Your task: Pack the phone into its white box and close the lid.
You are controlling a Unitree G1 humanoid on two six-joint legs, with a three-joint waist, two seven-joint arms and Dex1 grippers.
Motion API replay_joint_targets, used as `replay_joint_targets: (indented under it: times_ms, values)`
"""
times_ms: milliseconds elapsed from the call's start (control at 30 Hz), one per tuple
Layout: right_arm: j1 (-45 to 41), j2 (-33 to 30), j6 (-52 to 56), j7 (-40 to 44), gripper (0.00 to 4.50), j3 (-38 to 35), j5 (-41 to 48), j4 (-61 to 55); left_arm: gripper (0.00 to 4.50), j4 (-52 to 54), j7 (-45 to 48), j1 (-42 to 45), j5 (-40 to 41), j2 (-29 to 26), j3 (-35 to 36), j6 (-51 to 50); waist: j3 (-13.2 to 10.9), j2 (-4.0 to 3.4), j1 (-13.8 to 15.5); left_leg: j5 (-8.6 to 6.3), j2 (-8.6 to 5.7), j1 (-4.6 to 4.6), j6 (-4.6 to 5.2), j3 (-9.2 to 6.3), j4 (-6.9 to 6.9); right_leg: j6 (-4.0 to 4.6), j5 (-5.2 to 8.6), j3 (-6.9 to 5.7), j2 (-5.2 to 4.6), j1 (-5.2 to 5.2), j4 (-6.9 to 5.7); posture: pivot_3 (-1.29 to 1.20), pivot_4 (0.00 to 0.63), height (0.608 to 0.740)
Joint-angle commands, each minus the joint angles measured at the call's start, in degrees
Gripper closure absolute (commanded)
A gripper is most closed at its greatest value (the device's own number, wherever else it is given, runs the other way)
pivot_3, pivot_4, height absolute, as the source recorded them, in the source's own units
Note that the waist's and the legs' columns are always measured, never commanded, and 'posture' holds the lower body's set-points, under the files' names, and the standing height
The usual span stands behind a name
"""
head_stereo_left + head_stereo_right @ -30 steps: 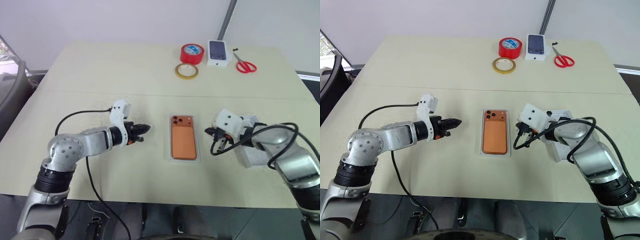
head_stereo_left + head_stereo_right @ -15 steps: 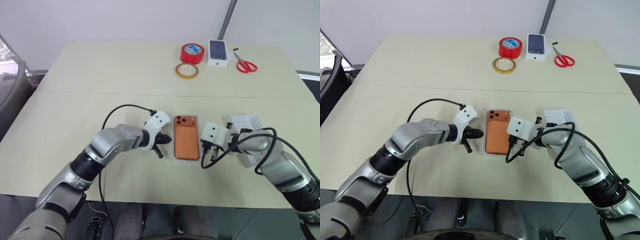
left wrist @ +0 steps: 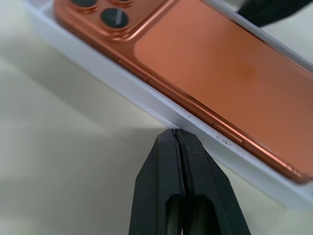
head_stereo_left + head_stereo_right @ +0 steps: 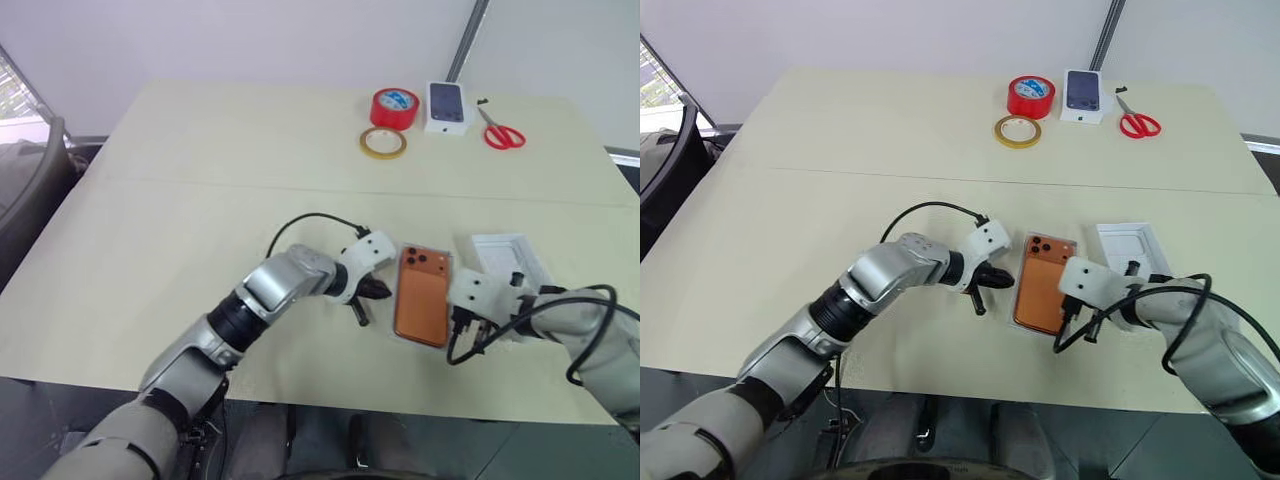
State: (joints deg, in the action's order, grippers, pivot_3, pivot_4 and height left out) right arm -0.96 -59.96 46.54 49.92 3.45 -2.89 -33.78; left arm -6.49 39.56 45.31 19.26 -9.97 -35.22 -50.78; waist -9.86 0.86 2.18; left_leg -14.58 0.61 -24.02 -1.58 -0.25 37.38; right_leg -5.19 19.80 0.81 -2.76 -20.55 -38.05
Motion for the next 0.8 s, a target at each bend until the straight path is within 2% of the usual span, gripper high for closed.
replay_joint_targets:
  times_ms: [33, 467, 567, 700, 800]
  values:
    - [1.1, -0.7, -1.1, -0.3, 4.50, -3.3, 0.8, -2.2, 4.45, -0.6, 2.8, 0.6, -0.7, 3.7, -2.4, 0.1, 0.0, -0.01, 0.0, 0.00, 0.01, 0.01, 0.00, -0.01, 0.00, 0.00, 0.00, 0.00, 0.02, 0.00, -0.02, 0.00, 0.150, 0.725]
    - [0.7, -0.8, -1.4, 0.2, 4.50, -9.2, 2.9, 1.1, 4.45, -0.4, 4.0, -0.9, -4.3, 2.9, 1.9, -1.0, 0.0, -0.02, -0.1, 0.01, 0.03, 0.02, -0.01, -0.03, 0.00, 0.00, 0.00, 0.00, 0.07, 0.00, -0.04, 0.00, 0.150, 0.725]
    - [-0.1, -0.9, 2.5, 2.7, 3.63, -13.6, 7.2, 1.2, 4.50, 0.4, 3.2, -1.4, -3.9, 1.2, 5.9, -0.6, 0.0, -0.02, -0.1, 0.02, 0.04, 0.03, -0.01, -0.03, 0.01, 0.00, 0.00, 0.00, 0.07, 0.00, -0.07, 0.00, 0.150, 0.725]
    - [-5.1, -0.1, 15.2, 2.2, 1.65, -17.8, 12.3, 1.7, 4.50, 7.4, 5.1, -5.2, -5.0, -4.9, 9.8, 8.7, 0.0, -0.12, -1.5, 0.03, 0.11, 0.09, -0.04, -0.02, -0.01, 0.01, -0.01, 0.01, 0.11, 0.00, -0.13, 0.00, 0.150, 0.725]
    - [-10.1, 1.3, 25.0, 0.6, 1.65, -17.3, 15.7, 4.6, 4.50, 14.9, 9.1, -10.2, -5.3, -10.7, 10.8, 17.5, 0.0, -0.17, -1.9, 0.07, 0.15, 0.15, -0.10, -0.01, -0.09, 0.03, -0.02, 0.03, 0.10, -0.01, -0.15, 0.00, 0.150, 0.725]
